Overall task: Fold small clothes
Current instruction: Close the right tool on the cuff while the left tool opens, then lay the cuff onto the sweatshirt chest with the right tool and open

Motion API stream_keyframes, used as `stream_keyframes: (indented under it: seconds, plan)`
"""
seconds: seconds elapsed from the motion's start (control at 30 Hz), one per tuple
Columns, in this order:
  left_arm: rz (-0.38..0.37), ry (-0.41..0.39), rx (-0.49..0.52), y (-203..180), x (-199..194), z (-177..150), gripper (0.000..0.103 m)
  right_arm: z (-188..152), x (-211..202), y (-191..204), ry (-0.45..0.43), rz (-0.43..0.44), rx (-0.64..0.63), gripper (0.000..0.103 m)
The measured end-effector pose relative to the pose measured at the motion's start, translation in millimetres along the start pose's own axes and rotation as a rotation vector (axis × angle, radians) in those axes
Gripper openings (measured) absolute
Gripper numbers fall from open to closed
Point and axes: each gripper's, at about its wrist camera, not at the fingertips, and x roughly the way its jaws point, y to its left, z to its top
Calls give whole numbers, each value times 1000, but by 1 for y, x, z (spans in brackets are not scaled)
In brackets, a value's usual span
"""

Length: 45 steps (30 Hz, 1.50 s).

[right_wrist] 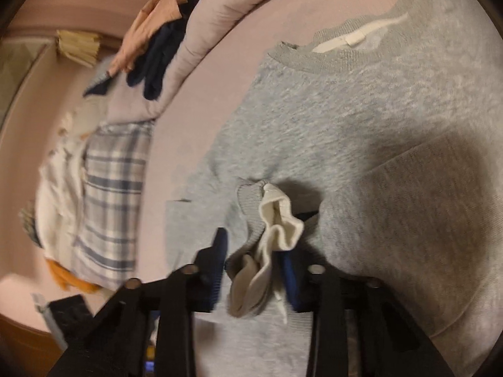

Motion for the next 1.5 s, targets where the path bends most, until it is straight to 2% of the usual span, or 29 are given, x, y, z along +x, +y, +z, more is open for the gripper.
stream_keyframes:
  seconds: [0.07, 0.13, 0.17, 0.27, 0.4, 0.53, 0.73, 0.87, 0.93, 1.03, 1.13, 1.17, 1.23, 1.3, 1.4, 1.47, 1.5]
  plan:
    - [12, 0, -33, 13, -6, -3, 55, -2, 0, 7, -13, -57, -51, 14]
    - [19, 1, -74, 26, -9, -6, 55, -5, -2, 15, -29, -87, -104, 14]
    - [19, 1, -88, 30, -13, -10, 59, -6, -5, 19, -37, -91, -124, 13]
    - [33, -7, -149, 41, -20, -15, 81, -3, -27, 34, -95, -85, -178, 13]
    - [44, -12, -172, 44, -26, -18, 82, 8, -75, 42, -183, -94, -233, 13]
    - [36, 5, -171, 42, -27, -18, 82, 17, -109, 29, -237, -143, -224, 13]
    - [52, 49, -74, 20, 1, -15, 82, 17, -123, -5, -259, -207, -150, 13]
    - [50, 55, -11, 3, 17, -10, 82, 15, -116, -23, -220, -173, -121, 13]
    - [85, 51, 64, -10, 25, -8, 82, 14, -108, -23, -198, -204, -141, 13]
    - [169, 77, 172, -22, 40, -10, 82, 16, -101, -22, -184, -184, -135, 13]
    - [221, 72, 225, -21, 47, -13, 78, 18, -102, -22, -184, -171, -136, 13]
    - [242, 67, 240, -21, 50, -11, 71, 18, -102, -23, -183, -169, -133, 13]
    - [267, 81, 274, -20, 58, -8, 48, 17, -102, -29, -174, -157, -115, 13]
    - [286, 82, 292, -18, 65, -7, 40, 14, -99, -41, -152, -162, -78, 13]
    - [299, 27, 263, -15, 61, -8, 40, 12, -97, -58, -125, -215, -28, 18]
    - [281, 4, 205, -6, 54, -10, 41, 9, -101, -73, -122, -260, 10, 36]
    - [284, -7, 186, 0, 51, -11, 42, 8, -103, -77, -125, -278, 21, 37]
